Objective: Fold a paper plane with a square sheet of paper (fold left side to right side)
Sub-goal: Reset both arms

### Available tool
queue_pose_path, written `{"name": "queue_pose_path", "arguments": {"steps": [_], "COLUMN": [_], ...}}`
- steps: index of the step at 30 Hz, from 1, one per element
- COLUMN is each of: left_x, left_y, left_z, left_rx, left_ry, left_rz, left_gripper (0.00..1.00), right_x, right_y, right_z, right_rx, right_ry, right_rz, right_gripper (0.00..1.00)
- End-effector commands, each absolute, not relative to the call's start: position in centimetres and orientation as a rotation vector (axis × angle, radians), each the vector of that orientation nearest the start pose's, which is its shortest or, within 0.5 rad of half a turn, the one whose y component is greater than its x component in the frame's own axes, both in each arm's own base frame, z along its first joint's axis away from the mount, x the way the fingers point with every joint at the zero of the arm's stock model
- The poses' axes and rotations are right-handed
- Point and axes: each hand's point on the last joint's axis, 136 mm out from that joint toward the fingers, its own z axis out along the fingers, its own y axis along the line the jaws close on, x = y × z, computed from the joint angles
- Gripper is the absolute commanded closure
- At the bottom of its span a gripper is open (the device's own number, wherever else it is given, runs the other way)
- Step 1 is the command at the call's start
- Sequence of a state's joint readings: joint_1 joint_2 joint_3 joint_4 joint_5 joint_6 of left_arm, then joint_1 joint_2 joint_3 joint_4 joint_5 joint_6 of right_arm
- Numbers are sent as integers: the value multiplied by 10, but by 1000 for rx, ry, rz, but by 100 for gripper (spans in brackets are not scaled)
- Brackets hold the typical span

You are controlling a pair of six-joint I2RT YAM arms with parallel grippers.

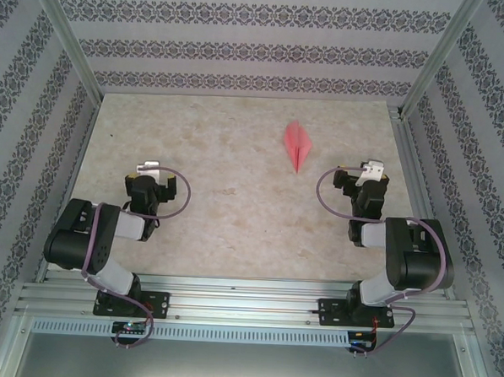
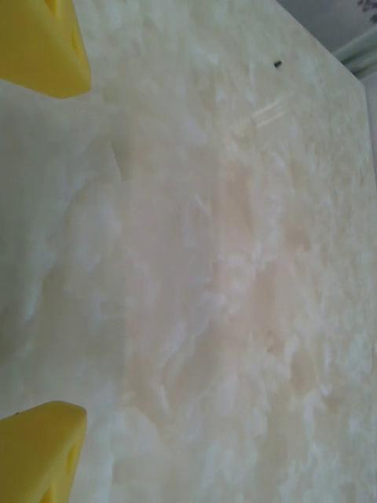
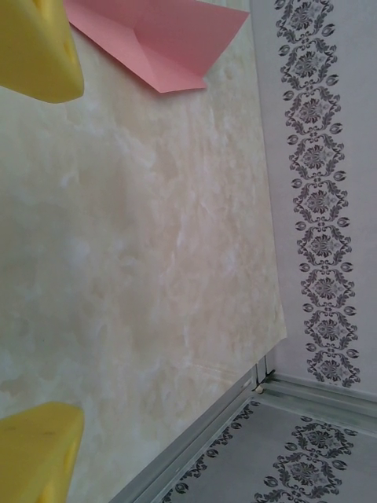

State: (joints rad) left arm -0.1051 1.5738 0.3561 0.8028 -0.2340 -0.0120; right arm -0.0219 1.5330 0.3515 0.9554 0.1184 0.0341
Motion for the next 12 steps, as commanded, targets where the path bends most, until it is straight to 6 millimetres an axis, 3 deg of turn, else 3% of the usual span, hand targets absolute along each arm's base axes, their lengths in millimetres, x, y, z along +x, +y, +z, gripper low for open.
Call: {"name": "queue_pose_path", "arguments": {"steps": [1, 12], "left_x": [403, 405], "left_y": [-8, -13], "left_z": [103, 104], "left_rx": [-21, 13], "left_ry": [1880, 1879], "left_rz": [91, 72], "left_gripper": [0, 0], "right_x": [401, 401], "right_y": [-22, -22], "right_z": [130, 129], "right_rx": [97, 91], "right_ry": [1750, 1754], "right_rz": [-75, -77], "right_gripper": [2, 2]}}
